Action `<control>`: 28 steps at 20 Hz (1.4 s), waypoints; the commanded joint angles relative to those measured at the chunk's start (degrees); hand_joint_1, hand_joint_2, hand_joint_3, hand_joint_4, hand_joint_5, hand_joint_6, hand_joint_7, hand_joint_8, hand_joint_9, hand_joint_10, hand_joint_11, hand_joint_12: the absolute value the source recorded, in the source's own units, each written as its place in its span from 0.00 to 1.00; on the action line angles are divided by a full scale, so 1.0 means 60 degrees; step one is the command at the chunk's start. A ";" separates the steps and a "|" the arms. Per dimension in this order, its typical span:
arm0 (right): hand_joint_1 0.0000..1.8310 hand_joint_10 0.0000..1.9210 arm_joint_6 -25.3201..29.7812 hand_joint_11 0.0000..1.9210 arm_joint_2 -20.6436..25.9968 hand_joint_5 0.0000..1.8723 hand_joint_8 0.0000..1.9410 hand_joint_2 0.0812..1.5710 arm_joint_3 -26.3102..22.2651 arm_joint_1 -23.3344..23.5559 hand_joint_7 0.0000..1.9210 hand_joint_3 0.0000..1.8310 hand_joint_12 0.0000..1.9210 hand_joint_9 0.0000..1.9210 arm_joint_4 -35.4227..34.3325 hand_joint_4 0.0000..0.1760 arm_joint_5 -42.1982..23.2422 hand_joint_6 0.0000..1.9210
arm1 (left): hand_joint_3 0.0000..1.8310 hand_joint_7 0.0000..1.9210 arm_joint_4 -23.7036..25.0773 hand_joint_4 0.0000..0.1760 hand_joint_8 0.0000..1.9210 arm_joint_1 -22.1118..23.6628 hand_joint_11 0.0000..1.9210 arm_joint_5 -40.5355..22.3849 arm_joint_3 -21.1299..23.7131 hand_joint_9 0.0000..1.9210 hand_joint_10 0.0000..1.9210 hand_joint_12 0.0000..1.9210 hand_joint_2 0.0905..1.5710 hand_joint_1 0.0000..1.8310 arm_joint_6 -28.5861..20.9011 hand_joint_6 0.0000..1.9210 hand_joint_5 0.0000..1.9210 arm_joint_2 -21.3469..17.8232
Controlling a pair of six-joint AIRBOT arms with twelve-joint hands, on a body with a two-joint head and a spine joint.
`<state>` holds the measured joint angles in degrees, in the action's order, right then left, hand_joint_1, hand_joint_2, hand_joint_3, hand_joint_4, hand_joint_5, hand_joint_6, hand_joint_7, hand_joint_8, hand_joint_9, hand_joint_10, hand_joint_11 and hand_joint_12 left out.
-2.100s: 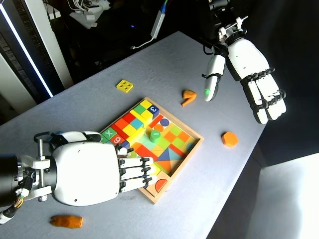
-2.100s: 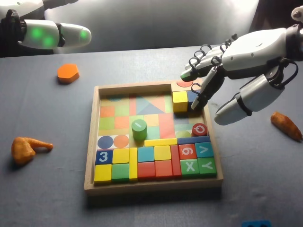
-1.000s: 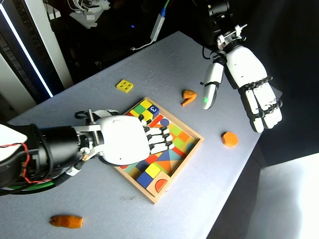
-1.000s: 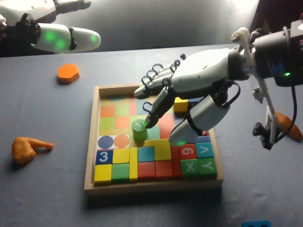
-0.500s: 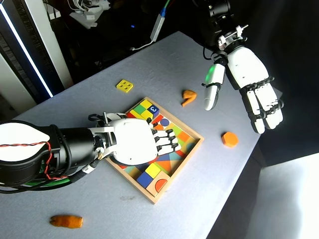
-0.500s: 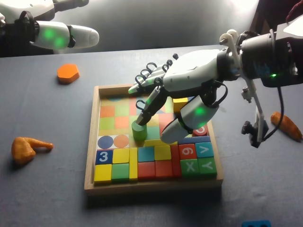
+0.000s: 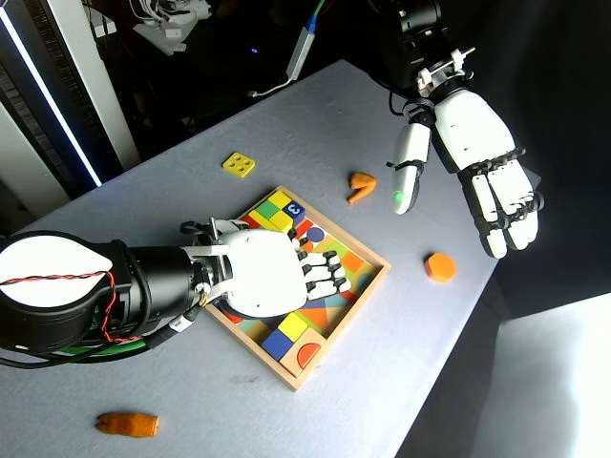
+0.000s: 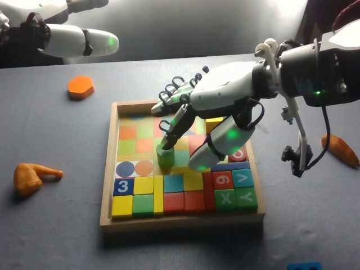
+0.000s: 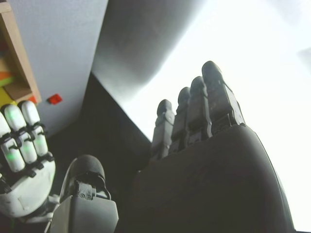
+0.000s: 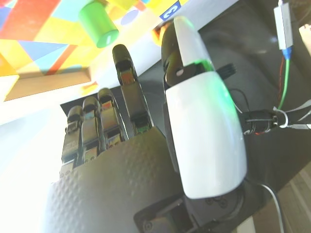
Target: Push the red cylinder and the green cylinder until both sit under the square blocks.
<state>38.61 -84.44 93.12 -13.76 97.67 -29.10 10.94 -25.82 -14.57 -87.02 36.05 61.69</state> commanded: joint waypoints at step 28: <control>0.21 0.00 0.0072 0.00 -0.0194 0.32 0.00 0.70 0.0309 -0.0210 0.01 0.00 0.05 0.00 -0.0560 0.95 0.0006 0.00 | 0.00 0.00 -0.0123 0.56 0.00 0.0204 0.00 -0.0981 -0.0049 0.00 0.00 0.06 0.68 0.00 0.0038 0.00 0.03 0.0005</control>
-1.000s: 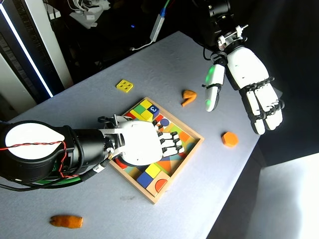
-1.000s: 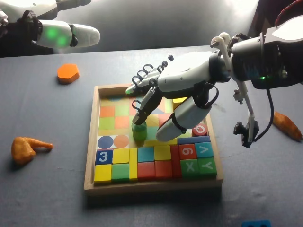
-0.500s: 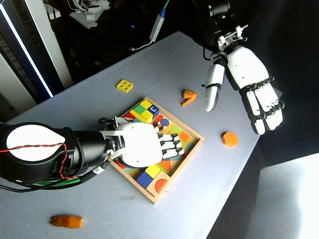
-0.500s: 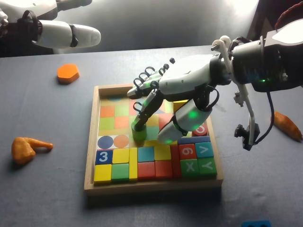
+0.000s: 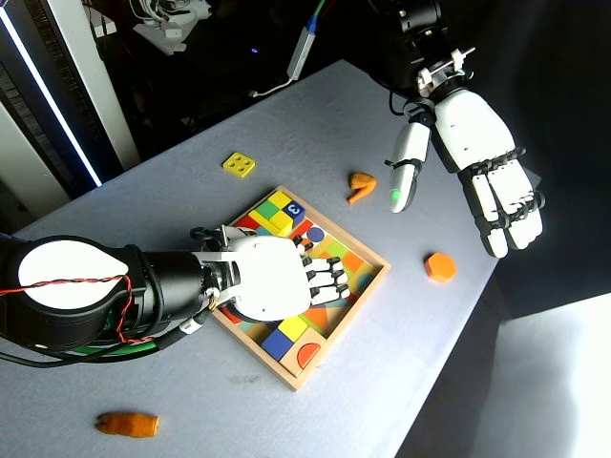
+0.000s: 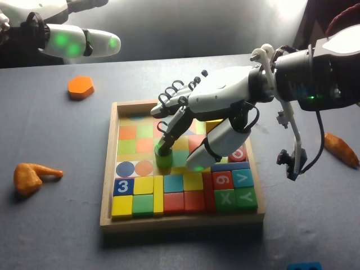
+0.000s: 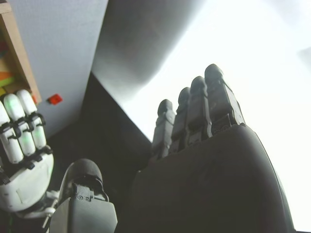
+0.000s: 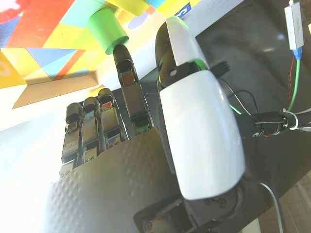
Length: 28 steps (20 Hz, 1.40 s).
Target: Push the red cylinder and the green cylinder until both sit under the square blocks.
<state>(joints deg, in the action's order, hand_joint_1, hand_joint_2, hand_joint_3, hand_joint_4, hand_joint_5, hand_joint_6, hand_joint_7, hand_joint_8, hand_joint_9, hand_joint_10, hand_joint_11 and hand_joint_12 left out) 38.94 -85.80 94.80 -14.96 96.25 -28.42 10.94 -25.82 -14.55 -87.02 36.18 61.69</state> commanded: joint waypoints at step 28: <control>0.23 0.00 0.0747 0.02 0.0836 0.37 0.00 0.71 -0.0094 -0.0287 0.02 0.00 0.02 0.00 -0.0183 0.76 -0.0686 0.00 | 0.00 0.01 -0.0135 0.29 0.00 -0.0008 0.00 -0.0946 -0.0085 0.01 0.00 0.15 0.69 0.00 0.0010 0.00 0.04 -0.0027</control>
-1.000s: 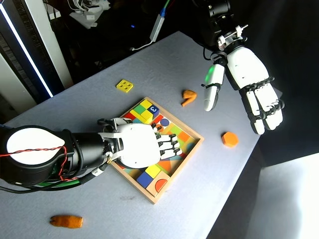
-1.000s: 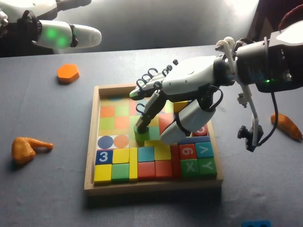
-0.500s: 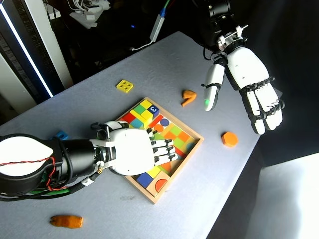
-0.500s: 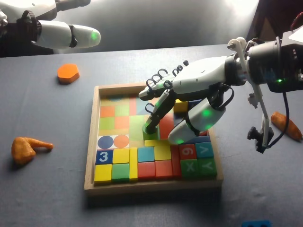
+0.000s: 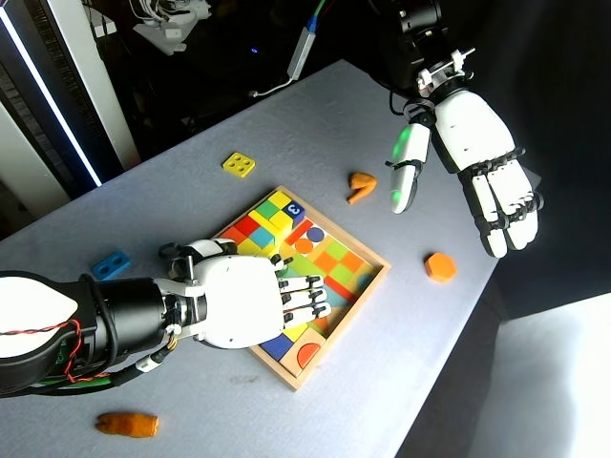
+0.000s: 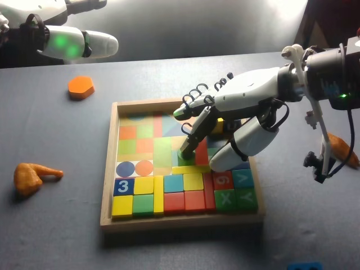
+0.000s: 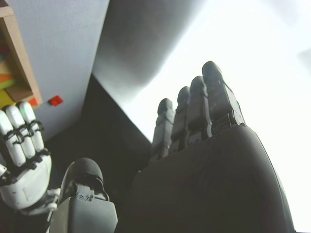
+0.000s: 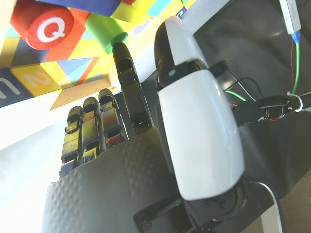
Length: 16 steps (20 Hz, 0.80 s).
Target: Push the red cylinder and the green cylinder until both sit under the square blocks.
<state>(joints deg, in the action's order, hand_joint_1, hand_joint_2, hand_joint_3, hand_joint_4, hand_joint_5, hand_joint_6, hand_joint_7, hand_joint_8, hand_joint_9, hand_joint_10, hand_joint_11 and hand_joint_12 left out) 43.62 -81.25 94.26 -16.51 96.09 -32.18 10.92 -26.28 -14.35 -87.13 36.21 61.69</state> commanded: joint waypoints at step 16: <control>0.21 0.00 0.0199 0.00 0.0722 0.37 0.00 0.72 -0.0453 -0.0068 0.02 0.00 0.05 0.00 0.0100 0.67 -0.0147 0.00 | 0.00 0.00 -0.0206 0.41 0.00 -0.0010 0.00 -0.0979 -0.0051 0.00 0.00 0.11 0.68 0.00 0.0004 0.00 0.03 -0.0088</control>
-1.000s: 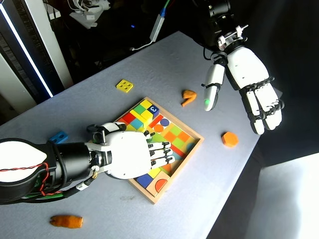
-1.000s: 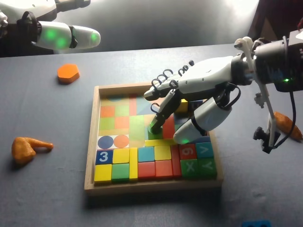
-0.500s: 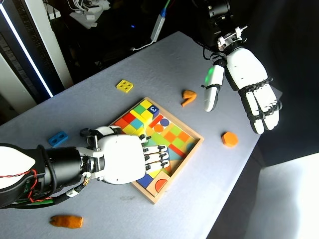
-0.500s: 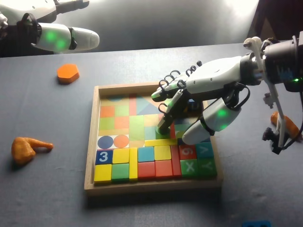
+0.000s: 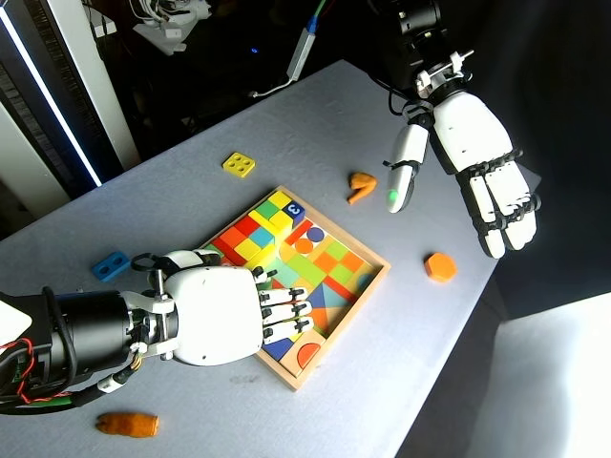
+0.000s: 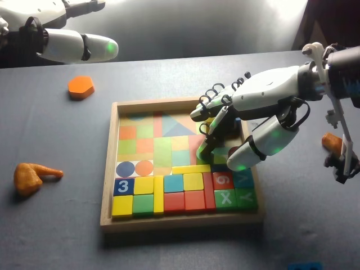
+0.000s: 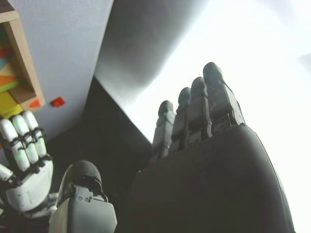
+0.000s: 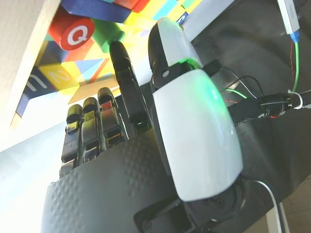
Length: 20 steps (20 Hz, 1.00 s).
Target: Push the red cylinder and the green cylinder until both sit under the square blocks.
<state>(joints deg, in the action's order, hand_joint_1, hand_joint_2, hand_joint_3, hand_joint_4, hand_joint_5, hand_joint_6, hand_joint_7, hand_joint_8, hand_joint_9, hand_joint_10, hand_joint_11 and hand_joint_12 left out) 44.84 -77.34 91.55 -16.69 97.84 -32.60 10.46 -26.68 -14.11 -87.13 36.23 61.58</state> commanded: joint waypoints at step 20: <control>0.20 0.00 0.0419 0.00 0.0715 0.37 0.00 0.72 -0.0560 -0.0168 0.02 0.00 0.06 0.00 0.0146 0.75 -0.0298 0.00 | 0.00 0.00 -0.0251 0.46 0.00 -0.0019 0.00 -0.1031 -0.0024 0.00 0.00 0.11 0.67 0.00 0.0002 0.00 0.03 -0.0126</control>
<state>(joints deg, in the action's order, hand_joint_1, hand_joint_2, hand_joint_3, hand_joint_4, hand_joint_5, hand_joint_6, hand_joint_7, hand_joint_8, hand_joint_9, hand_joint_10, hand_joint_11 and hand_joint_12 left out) 47.18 -73.52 88.40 -17.28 99.88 -33.10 9.67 -27.27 -14.13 -87.13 36.23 61.19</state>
